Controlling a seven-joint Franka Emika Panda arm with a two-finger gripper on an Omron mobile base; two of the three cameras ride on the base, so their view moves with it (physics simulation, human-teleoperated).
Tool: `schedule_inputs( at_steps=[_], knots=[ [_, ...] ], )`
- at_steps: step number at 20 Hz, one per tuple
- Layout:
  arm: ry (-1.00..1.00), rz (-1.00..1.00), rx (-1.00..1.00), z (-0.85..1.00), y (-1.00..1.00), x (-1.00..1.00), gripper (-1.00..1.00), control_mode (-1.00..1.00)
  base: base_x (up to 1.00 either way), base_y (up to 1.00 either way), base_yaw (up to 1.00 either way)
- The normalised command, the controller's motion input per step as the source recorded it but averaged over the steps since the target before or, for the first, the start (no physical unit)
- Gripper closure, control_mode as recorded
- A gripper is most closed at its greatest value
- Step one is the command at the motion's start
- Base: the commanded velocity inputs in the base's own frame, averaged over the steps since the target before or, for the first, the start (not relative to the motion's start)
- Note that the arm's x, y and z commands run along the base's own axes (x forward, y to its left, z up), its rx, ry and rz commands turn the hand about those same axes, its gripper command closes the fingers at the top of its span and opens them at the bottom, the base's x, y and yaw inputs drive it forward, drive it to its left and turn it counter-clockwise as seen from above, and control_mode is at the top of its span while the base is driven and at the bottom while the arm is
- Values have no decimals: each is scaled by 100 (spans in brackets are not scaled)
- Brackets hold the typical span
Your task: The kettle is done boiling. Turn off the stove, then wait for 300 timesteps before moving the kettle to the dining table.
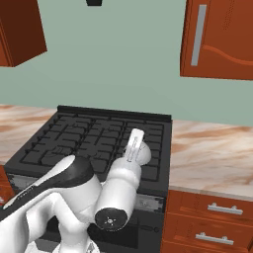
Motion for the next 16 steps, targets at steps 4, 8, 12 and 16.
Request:
schedule_inputs(
  at_steps=[4,8,12,16],
  knots=[
    [28,-13,-13,0,2,17,-100,-100,0,0,0],
    [28,-13,-15,0,1,26,-100,-100,0,0,0],
    [35,-8,-14,0,0,34,-100,-100,0,0,0],
    [42,-5,-11,0,12,28,-100,-100,0,0,0]
  ],
)
